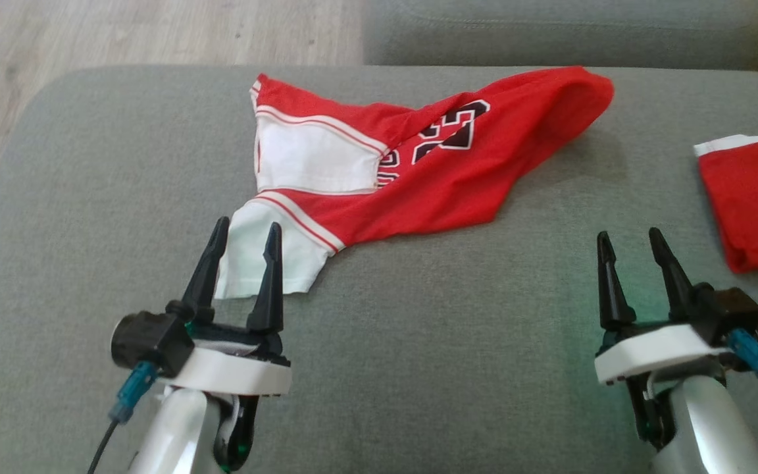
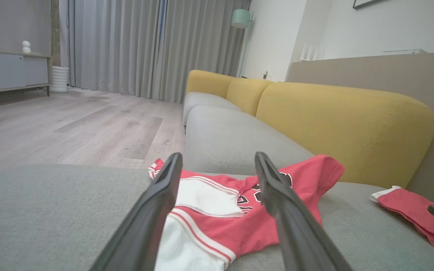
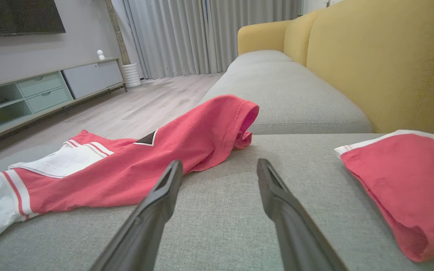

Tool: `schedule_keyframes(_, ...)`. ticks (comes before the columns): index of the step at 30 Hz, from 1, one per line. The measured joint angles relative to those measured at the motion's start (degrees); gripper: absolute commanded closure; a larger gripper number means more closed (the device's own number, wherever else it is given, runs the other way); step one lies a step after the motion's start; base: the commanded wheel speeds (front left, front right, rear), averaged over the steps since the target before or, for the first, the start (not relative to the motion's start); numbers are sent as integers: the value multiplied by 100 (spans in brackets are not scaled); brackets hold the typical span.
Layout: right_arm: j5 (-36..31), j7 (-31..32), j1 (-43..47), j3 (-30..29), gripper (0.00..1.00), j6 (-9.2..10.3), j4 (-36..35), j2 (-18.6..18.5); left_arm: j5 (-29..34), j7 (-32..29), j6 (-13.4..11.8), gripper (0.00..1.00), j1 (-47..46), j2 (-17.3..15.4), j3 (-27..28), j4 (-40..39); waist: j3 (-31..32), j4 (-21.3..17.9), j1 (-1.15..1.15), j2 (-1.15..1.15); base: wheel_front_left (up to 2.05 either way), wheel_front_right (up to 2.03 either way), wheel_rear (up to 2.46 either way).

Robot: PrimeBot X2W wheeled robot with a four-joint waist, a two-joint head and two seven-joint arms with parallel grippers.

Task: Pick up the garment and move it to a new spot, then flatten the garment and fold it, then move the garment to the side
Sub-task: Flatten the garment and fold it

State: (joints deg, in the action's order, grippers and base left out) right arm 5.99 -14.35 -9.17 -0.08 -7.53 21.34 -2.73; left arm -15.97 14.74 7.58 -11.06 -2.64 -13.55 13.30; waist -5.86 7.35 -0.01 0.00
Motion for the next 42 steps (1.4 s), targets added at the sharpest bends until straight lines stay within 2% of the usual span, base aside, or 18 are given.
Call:
schedule_keyframes(9,-212,630,-792,389,0,0,750,-3,-26,0,0,0,-86,0,-172,7,-318,360,1,0,0,0,0)
schedule_keyframes(14,133,962,-1297,515,0,0,1413,-9,-86,0,0,0,-264,3,-319,23,-504,607,1,0,0,0,0)
schedule_keyframes(21,714,1094,-2129,256,0,0,2454,-21,-180,0,0,0,-339,3,-405,53,-688,939,1,0,0,0,0)
schedule_keyframes(26,838,1131,-2586,19,0,0,3227,-36,-230,0,0,0,-380,4,-479,58,-790,1068,1,0,0,0,0)
schedule_keyframes(27,825,1109,-2674,21,24,0,3334,-46,-232,0,0,0,-385,4,-479,58,-804,1076,1,0,0,0,0)
schedule_keyframes(28,853,1065,-2766,42,67,0,3431,-55,-232,0,0,0,-385,4,-479,60,-811,1077,1,0,0,0,0)
schedule_keyframes(29,914,995,-2850,108,100,0,3524,-68,-231,0,0,0,-384,4,-478,69,-809,1069,2,0,0,0,0)
schedule_keyframes(35,938,346,-2927,550,100,0,3760,-69,-188,-1,-1,0,-380,4,-343,112,-733,834,1,0,0,0,0)
schedule_keyframes(42,604,56,-2852,130,100,0,3608,-87,-112,-1,-1,0,-346,4,-277,112,-467,419,1,0,0,0,0)
